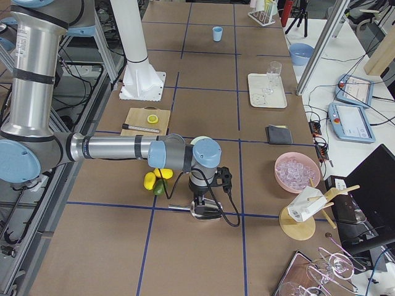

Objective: Pour ice into bowl

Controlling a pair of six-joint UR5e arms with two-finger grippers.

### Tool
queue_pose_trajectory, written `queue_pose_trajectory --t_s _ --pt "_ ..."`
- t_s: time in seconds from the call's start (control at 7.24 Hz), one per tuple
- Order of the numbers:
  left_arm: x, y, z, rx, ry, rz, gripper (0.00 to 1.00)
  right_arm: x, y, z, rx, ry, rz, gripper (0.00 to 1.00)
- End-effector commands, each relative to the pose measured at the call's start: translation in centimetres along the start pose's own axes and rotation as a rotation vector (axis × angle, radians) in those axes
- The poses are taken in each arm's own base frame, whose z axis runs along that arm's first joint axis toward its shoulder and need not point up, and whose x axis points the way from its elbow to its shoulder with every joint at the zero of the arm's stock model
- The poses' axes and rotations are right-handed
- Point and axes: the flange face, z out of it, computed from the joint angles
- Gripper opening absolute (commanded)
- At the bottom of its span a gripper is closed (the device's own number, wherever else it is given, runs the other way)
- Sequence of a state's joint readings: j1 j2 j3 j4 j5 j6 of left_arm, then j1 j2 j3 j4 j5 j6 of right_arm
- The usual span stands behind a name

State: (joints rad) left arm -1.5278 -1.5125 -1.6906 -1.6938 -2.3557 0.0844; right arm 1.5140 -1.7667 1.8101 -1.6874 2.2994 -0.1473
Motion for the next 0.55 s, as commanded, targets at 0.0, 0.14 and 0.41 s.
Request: queue_pose_trajectory --t_s 0.0,0.14,0.41 --pt "0.15 -0.37 -0.21 0.016 -0.004 0.023 1.00 -0.03 -0.06 -0.05 0.002 0.000 -0.002 1.00" --pt "0.06 -0.31 -0.09 0.037 -0.003 0.044 1.00 -0.07 -0.14 -0.10 0.003 0.000 -0.003 1.00" --pt "0.34 -0.73 -0.44 0.065 -0.010 0.069 1.00 -0.07 -0.14 -0.10 0.003 0.000 -0.003 1.00"
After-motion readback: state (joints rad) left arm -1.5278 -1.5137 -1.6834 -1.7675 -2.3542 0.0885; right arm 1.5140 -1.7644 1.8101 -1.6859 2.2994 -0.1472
